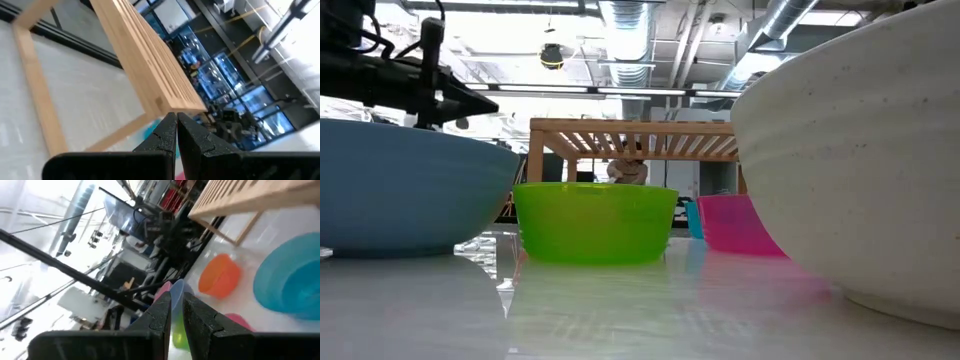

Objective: Place and stack bowls onto a shelf
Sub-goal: Put the left blue bowl on the shelf

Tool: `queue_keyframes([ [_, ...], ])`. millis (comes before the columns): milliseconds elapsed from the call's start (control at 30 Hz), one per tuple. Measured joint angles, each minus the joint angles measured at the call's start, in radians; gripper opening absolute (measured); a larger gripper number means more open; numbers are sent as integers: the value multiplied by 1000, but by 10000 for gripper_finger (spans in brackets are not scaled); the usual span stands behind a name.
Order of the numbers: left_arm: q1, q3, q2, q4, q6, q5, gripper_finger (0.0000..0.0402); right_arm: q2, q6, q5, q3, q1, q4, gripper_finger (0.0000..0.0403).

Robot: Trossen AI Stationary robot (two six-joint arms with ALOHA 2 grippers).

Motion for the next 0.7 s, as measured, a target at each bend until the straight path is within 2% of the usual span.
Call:
queue_keyframes([
  [100, 0, 0, 0, 14, -66, 74, 0, 0, -61, 30, 0, -10, 2, 76],
  [200, -3, 0, 0, 90, -54, 185, 8, 0, -65, 24, 2, -12, 47, 76],
  [367, -14, 58, 0, 265, 50, 276, 61, 0, -84, 21, 4, -3, 120, 76],
  [500, -16, 190, 28, 289, 205, 338, 119, 0, -86, 44, 4, -6, 124, 76],
  [600, -16, 315, 106, 273, 299, 386, 162, 0, -87, 69, 4, -6, 122, 80],
  [700, -16, 491, 236, 130, 383, 454, 196, 0, -90, 75, 4, -6, 110, 87],
])
